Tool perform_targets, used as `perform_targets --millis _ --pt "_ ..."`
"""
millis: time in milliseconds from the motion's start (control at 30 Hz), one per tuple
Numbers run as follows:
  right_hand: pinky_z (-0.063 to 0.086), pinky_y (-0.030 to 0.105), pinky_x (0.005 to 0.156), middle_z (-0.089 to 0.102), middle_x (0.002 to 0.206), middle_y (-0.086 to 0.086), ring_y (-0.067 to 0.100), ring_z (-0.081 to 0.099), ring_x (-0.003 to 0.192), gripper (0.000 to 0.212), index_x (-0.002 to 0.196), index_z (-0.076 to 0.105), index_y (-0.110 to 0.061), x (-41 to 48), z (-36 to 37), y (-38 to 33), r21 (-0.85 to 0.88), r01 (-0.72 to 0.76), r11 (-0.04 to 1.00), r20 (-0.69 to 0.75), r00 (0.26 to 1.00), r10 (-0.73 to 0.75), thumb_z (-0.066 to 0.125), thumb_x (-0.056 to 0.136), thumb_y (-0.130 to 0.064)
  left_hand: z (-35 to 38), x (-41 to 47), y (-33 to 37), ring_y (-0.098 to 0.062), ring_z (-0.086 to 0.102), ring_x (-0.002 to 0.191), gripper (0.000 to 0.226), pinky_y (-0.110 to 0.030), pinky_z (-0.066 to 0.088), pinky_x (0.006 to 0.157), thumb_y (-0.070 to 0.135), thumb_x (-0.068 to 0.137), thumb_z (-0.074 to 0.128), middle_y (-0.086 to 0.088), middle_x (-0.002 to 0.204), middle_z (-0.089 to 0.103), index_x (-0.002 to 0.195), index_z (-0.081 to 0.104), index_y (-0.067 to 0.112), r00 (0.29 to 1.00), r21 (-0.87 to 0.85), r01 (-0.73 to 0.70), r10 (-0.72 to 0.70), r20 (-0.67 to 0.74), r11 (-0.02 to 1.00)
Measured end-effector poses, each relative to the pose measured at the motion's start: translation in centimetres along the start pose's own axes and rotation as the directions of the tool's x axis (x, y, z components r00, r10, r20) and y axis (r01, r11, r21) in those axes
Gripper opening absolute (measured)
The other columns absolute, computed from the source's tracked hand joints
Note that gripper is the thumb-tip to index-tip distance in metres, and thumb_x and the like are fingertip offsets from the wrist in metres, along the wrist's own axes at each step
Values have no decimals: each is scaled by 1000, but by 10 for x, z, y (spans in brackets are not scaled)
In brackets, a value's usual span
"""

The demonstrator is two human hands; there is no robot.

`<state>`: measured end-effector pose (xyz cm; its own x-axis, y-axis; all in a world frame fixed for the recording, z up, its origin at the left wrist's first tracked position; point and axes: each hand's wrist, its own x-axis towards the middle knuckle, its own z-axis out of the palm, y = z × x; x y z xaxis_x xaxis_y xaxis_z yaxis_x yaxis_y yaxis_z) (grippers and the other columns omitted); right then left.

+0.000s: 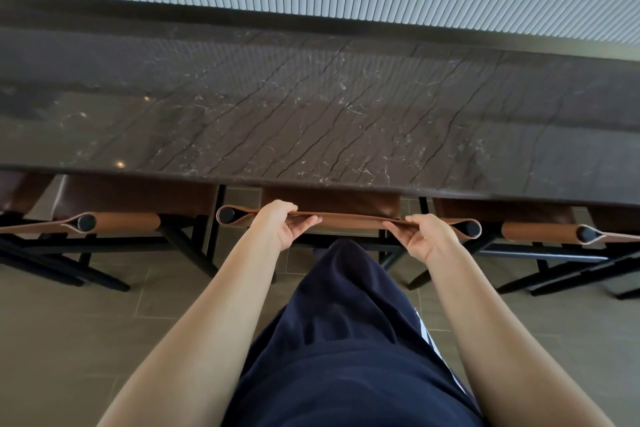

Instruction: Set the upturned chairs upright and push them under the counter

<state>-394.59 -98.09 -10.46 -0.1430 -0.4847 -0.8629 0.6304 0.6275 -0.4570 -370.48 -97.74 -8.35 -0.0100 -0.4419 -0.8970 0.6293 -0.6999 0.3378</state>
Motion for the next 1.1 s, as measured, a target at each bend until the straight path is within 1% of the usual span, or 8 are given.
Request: perform_targets --millis 200,400,500,700,800,900,1000,1100 --pt "54 36 40 60 111 28 41 63 103 12 97 50 3 4 1 0 -8 12 1000 -3 1000 -12 39 100 3 -2 0 -1 -44 63 106 10 -38 56 78 3 101 43 -28 112 58 98 51 -2 1000 -21 19 -19 25 1000" --pt "56 38 42 62 106 26 37 66 90 13 111 49 3 3 1 -3 -17 6 1000 -6 1000 -6 40 101 1 -7 0 -2 -41 67 98 11 -38 59 63 4 99 48 -27 115 62 107 54 1 998 -25 7 -6 60 1000" --pt "57 38 44 64 104 25 36 68 86 9 105 51 1 -1 1 -3 -30 2 1000 1 1000 -2 43 101 -1 -10 -4 -3 -40 68 96 11 -40 61 65 5 97 53 -27 113 64 108 54 1 998 -29 -17 19 64 999" --pt "58 35 50 74 81 22 31 74 72 17 103 53 -6 -11 -7 9 -79 76 994 95 993 -69 49 102 -22 -20 -13 -16 -35 65 103 35 -43 57 82 21 93 64 -26 118 60 120 45 9 984 86 -160 152 93 983" --pt "60 35 62 74 92 22 30 74 82 22 104 50 -8 -19 -11 17 -184 127 975 166 981 -96 47 102 -30 -27 -22 -28 -31 64 105 41 -42 57 84 24 92 65 -21 123 59 127 47 9 963 106 -256 243 120 961" --pt "59 38 78 72 105 19 29 72 94 25 120 43 -12 -32 -19 23 -251 197 948 227 964 -141 46 102 -30 -36 -32 -44 -25 64 107 45 -38 57 84 32 94 61 -13 127 60 132 48 10 925 111 -370 354 135 922" --pt "57 36 82 72 107 14 26 71 98 37 130 49 -4 -54 -32 29 -327 269 906 310 936 -166 45 103 -28 -47 -47 -64 -22 64 108 46 -40 53 94 37 96 55 -8 127 62 135 48 13 882 111 -469 457 116 876" --pt "57 35 84 73 107 11 23 70 100 35 132 54 -10 -80 -47 36 -375 363 853 376 901 -218 49 101 -27 -56 -71 -92 -19 64 108 38 -39 52 95 39 97 53 -4 124 64 130 53 18 843 99 -538 532 80 837"
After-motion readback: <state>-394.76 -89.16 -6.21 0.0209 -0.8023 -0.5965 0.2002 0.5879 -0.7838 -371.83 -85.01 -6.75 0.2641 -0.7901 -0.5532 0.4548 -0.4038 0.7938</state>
